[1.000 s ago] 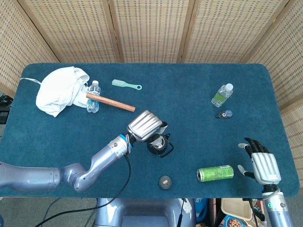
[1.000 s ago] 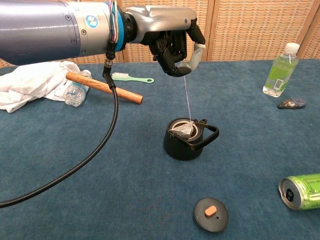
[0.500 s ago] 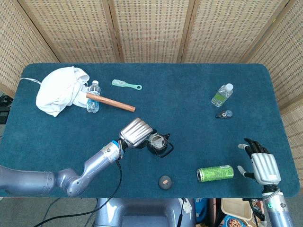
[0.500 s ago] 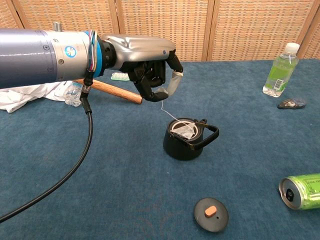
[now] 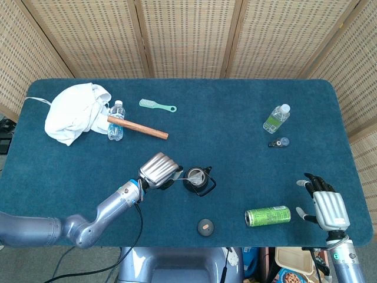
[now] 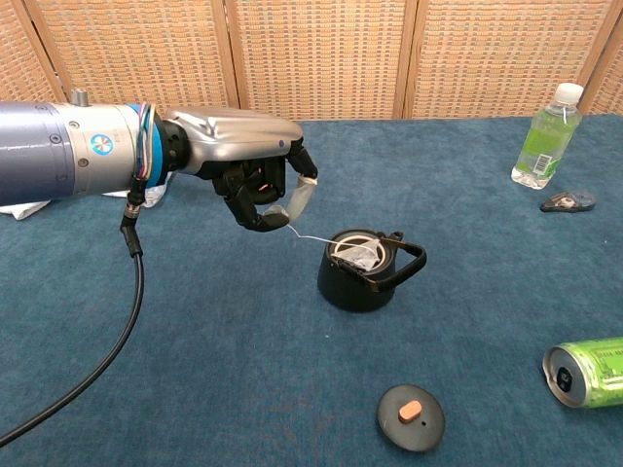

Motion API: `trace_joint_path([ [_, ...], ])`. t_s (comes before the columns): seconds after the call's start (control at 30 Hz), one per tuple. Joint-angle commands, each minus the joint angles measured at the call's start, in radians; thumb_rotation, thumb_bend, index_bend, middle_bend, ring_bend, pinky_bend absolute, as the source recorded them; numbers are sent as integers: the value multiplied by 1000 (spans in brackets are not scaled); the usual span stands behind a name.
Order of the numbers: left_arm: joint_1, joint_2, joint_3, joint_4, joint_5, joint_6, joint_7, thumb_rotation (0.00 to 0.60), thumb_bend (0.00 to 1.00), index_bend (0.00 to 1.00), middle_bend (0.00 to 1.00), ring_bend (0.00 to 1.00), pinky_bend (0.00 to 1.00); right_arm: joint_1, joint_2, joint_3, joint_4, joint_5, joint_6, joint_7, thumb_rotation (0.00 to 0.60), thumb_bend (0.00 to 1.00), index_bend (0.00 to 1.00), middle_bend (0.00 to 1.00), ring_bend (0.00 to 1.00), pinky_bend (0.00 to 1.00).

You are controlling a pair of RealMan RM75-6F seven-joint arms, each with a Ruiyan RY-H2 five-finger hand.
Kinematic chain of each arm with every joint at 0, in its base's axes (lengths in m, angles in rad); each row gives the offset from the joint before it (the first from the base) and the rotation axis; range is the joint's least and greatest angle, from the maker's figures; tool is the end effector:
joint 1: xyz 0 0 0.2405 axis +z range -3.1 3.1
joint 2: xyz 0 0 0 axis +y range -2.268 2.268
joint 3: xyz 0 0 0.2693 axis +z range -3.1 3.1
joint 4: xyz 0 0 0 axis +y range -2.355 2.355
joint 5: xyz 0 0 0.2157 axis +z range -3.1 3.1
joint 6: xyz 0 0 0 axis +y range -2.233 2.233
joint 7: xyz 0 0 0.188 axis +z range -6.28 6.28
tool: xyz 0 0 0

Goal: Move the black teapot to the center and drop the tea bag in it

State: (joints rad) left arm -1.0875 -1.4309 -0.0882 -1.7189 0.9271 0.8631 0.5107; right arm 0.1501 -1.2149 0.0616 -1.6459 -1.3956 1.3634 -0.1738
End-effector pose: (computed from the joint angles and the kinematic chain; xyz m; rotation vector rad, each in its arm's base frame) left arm -0.0339 0.3753 -0.0493 -2.2483 -0.7338 -0.8653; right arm -0.3164 -0.2467 0.1097 1.4374 -0.9645 0.8076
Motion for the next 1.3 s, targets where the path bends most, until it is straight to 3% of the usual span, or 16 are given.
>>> trace_joint_path([
  [0.03,4,1,18,0,-20,1,24,600,468,620,869,805,674,2,0,2,-1,3,-3,-2,600,378,308,226,187,324],
  [0.17,6,5,29,-12,-45,12,55,600,468,611,865,800,674,4,1,3,-2,6,-8,-3,600,379,308,227,187,325],
  [0.33,-10,20,50,-45,-109,34,146,600,468,505,859,795,674,6,-1,4,-1,7,-12,-2,600,378,308,228,186,325],
  [0.63,-17,28,49,-82,-141,52,171,600,468,398,859,794,674,7,-1,5,3,9,-15,4,600,378,308,229,187,324],
  [0.9,-70,74,51,-122,-214,-2,220,600,472,258,864,796,679,7,-2,5,7,7,-16,8,600,378,308,229,187,325],
  [1.0,-117,100,50,-144,-283,-41,247,600,592,211,882,804,687,8,-3,5,7,7,-15,7,600,379,308,229,187,325],
  [1.1,-156,111,54,-155,-338,-59,268,600,773,186,897,813,692,7,-2,5,4,6,-14,6,600,379,308,229,187,325],
  [1.3,-214,104,59,-157,-410,-68,287,600,888,184,905,817,692,7,-1,4,3,5,-13,2,600,379,308,229,186,325],
])
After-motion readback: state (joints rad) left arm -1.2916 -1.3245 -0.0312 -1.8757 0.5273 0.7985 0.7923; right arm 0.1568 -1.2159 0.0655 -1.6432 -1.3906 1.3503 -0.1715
